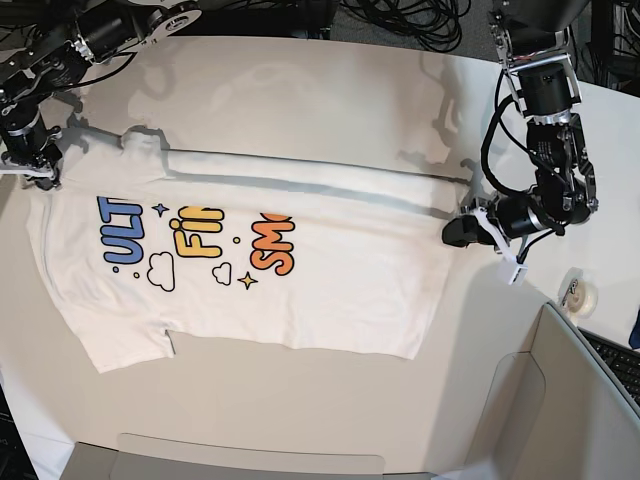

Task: Layout the t-shirt on the table in an organized manner, then fold the t-shirt properly
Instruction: 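Fold the hem over the shirt body with both grippers toward the collar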

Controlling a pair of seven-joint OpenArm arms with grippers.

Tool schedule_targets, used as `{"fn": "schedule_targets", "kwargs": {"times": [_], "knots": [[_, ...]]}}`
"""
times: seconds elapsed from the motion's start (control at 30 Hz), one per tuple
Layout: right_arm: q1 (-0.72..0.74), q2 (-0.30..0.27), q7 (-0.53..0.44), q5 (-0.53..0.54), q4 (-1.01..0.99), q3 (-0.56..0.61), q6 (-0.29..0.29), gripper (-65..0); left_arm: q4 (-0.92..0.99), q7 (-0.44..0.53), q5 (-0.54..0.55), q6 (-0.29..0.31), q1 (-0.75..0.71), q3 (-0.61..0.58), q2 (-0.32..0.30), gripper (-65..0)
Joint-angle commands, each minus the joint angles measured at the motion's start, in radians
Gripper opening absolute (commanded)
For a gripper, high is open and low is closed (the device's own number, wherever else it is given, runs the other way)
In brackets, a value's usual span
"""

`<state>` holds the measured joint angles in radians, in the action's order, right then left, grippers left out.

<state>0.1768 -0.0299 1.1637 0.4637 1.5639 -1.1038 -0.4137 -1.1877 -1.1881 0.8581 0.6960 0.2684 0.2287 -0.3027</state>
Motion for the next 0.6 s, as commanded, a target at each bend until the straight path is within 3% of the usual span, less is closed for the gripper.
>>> {"fn": "schedule_targets", "kwargs": {"times": [0.0, 0.07, 0.3, 0.4, 0.5, 0.57], "knots": [[0.01, -0.018, -0.017, 0.014, -0.004, 0.0, 0.002, -65.0, -0.016, 0.018, 0.017, 0.002, 0.024, -0.002, -0.017, -65.0], [0.008, -0.02, -0.014, 0.014, -0.041, 0.0, 0.002, -62.5, -0.016, 0.014, 0.017, 0.002, 0.021, -0.004, -0.017, -63.2], [0.008, -0.037, -0.011, 0.014, -0.101, 0.001, 0.0, -41.7, -0.016, 0.009, 0.017, 0.002, -0.002, 0.005, -0.019, -42.0], [0.007, -0.038, -0.001, 0.02, -0.095, 0.001, -0.006, -35.6, -0.016, 0.007, 0.017, 0.002, -0.021, 0.005, -0.019, -41.7], [0.013, -0.054, 0.054, 0.039, -0.075, 0.0, -0.007, -34.7, -0.016, 0.006, 0.017, 0.002, -0.022, 0.005, -0.019, -42.3], [0.008, -0.055, 0.089, 0.108, -0.036, 0.0, -0.007, -34.7, -0.016, 0.006, 0.019, 0.002, -0.022, 0.005, -0.019, -42.3]]}}
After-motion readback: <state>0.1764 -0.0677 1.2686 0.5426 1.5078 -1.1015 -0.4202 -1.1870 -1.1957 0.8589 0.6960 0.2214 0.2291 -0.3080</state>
